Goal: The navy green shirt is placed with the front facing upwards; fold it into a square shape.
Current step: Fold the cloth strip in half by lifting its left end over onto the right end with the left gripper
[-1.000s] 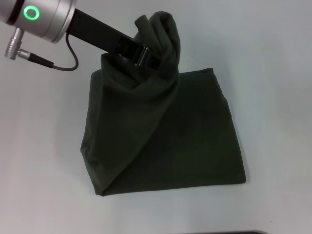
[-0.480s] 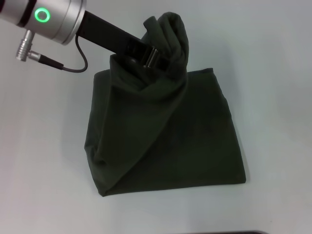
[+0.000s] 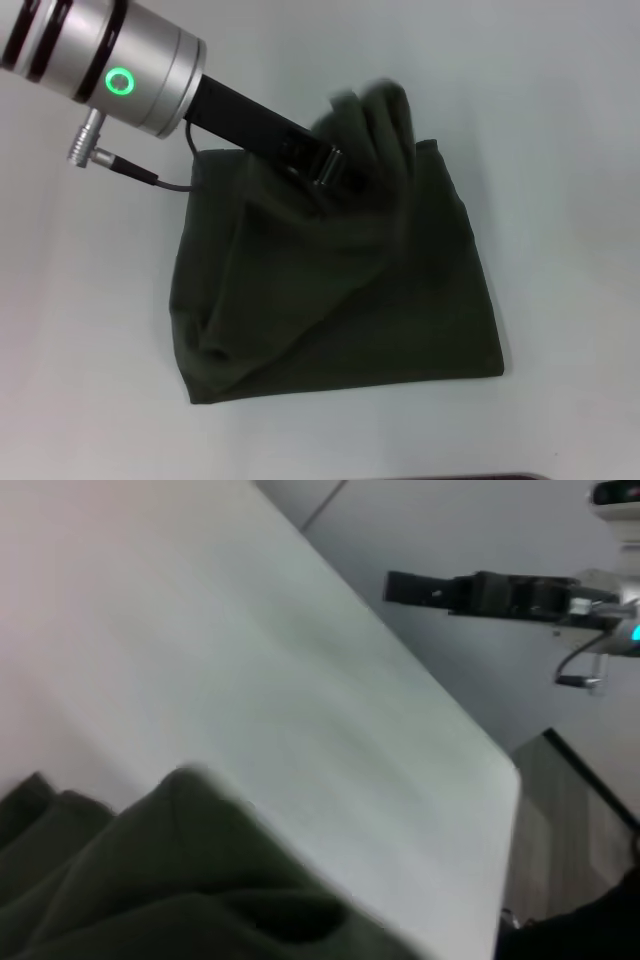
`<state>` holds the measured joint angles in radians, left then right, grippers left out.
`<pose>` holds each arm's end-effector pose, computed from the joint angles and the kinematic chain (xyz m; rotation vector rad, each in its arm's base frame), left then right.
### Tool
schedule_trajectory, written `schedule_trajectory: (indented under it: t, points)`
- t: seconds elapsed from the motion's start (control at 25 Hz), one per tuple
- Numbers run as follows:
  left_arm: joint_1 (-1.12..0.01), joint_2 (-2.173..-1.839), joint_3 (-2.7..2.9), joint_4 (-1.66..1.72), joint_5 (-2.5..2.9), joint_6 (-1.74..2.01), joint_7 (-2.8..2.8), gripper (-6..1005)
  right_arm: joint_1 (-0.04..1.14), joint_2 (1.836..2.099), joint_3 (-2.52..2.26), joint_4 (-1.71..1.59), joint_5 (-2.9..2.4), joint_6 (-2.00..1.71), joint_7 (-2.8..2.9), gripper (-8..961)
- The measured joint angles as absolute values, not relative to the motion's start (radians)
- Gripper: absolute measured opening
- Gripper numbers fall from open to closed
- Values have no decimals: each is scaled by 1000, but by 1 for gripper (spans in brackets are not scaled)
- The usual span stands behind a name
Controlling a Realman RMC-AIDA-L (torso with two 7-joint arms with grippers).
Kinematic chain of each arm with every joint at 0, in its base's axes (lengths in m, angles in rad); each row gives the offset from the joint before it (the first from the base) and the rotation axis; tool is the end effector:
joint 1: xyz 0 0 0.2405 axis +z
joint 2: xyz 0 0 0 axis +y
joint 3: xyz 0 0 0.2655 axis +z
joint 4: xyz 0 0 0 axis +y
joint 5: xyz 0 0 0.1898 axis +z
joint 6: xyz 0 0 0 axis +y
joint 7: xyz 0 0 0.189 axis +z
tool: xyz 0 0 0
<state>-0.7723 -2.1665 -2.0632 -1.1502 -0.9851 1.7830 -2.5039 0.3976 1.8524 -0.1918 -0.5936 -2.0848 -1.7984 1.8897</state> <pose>-0.1032 0.3193 -0.0702 2.7741 1.1058 0.1365 0.3205 0.3068 0.0962 -2.1772 1.3956 1.0307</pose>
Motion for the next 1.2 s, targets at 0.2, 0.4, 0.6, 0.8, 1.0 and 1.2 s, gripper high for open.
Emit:
schedule_trajectory:
  t: [0.2, 0.4, 0.6, 0.8, 1.0, 1.2]
  points:
    - [-765, -2165, -2073, -1107, -1032, 1744, -2476, 123, 400, 1853, -192, -594, -2084, -1799, 1889, 915]
    - [-755, -2163, -2074, -1088, -1039, 1721, -2457, 334, 402, 1854, -192, -594, -2084, -1799, 1888, 915]
    - [-730, -2158, -2094, -1095, -1040, 1694, -2418, 536, 400, 1854, -196, -594, -2087, -1799, 1889, 916]
    - [-695, -2158, -2197, -1095, -1040, 1692, -2337, 693, 397, 1851, -246, -594, -2087, -1800, 1883, 915]
    - [-622, -2154, -2304, -1088, -1040, 1669, -2257, 797, 404, 1862, -312, -596, -2088, -1806, 1856, 916]
    - [-556, -2152, -2407, -1084, -1051, 1645, -2191, 830, 430, 1892, -384, -597, -2088, -1807, 1825, 916]
